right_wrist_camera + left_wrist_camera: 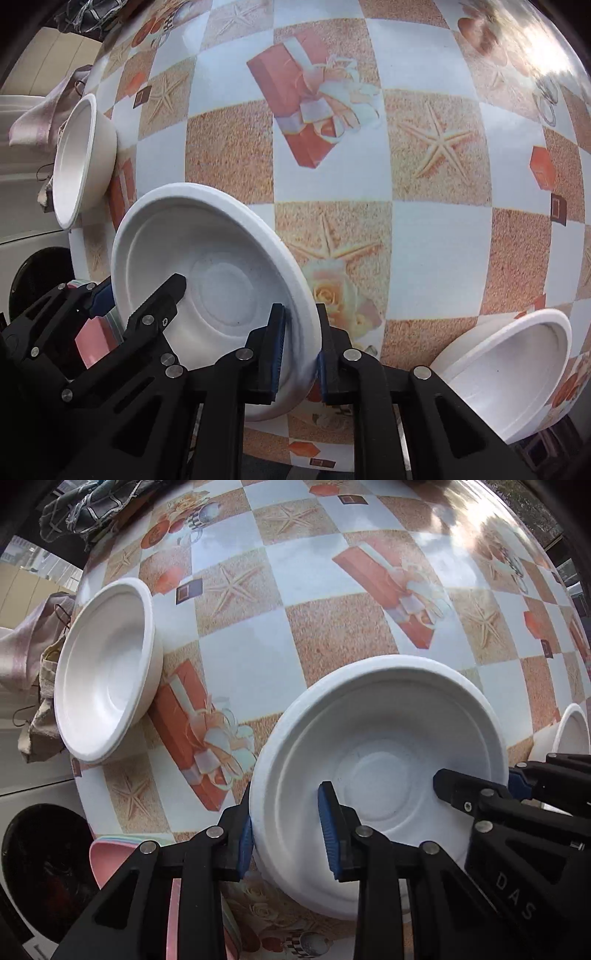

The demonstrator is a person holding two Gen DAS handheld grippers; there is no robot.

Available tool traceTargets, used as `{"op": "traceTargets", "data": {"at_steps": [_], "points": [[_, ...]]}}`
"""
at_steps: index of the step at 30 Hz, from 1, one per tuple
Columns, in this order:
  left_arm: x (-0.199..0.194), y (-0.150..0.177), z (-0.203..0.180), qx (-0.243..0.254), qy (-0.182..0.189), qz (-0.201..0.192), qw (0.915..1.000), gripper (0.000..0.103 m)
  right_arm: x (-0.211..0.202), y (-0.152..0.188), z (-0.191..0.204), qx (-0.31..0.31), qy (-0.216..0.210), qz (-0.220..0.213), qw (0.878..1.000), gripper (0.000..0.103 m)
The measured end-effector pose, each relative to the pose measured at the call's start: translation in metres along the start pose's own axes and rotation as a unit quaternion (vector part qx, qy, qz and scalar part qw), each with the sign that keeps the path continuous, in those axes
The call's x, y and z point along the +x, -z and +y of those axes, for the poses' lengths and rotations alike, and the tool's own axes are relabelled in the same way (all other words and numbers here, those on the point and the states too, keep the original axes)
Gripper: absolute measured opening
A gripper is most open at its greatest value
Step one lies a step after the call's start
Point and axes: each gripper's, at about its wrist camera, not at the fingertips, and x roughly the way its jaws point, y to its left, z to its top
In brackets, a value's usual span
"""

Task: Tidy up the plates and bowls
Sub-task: 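Carry the second white bowl with both grippers and lower it to the table, then open both grippers and lift them off the bowl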

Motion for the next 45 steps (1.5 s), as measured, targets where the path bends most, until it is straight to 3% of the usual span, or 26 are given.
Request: {"op": "traceTargets", "data": {"at_steps": [7,11,17,23,29,32,33,34,35,37,42,45], "points": [[0.001,0.052,-0.016,0.012,0.011,0.015,0.9997,0.037,0.011,0.050,0.001,0.000,0.002,0.021,1.000,0.017],[-0.021,0.066,-0.016,0.017,0.020,-0.002,0.9997,0.037,-0.006,0.071,0.000,-0.001,-0.004,0.007,1.000,0.017],[-0.066,0.058,-0.046,0.057,0.026,-0.037,0.9973,0.037,-0.050,0.097,-0.026,0.034,-0.018,-0.033,0.999,0.017],[-0.097,0.052,-0.095,0.130,0.037,-0.076,0.9880,0.040,-0.087,0.115,-0.074,0.103,-0.012,-0.078,0.992,0.017],[-0.092,0.012,-0.149,0.178,0.054,-0.082,0.9792,0.040,-0.097,0.123,-0.126,0.180,-0.005,-0.100,0.979,0.018],[-0.095,0.008,-0.163,0.183,0.069,-0.084,0.9771,0.045,-0.107,0.121,-0.146,0.186,0.016,-0.112,0.976,0.018],[-0.096,0.008,-0.163,0.182,0.071,-0.084,0.9771,0.054,-0.110,0.119,-0.151,0.191,0.020,-0.116,0.975,0.018],[-0.096,0.008,-0.161,0.180,0.072,-0.083,0.9774,0.062,-0.112,0.118,-0.155,0.198,0.021,-0.117,0.973,0.024],[-0.096,0.009,-0.157,0.177,0.071,-0.082,0.9783,0.074,-0.115,0.118,-0.164,0.206,0.020,-0.118,0.971,0.059],[-0.096,0.010,-0.143,0.161,0.064,-0.083,0.9814,0.080,-0.118,0.118,-0.171,0.220,0.021,-0.125,0.967,0.103],[-0.088,0.010,-0.097,0.094,0.089,-0.058,0.9899,0.086,-0.115,0.115,-0.173,0.227,0.036,-0.111,0.967,0.103],[-0.085,0.012,-0.068,0.062,0.083,-0.052,0.9933,0.086,-0.109,0.104,-0.158,0.213,0.042,-0.100,0.971,0.103]]}}
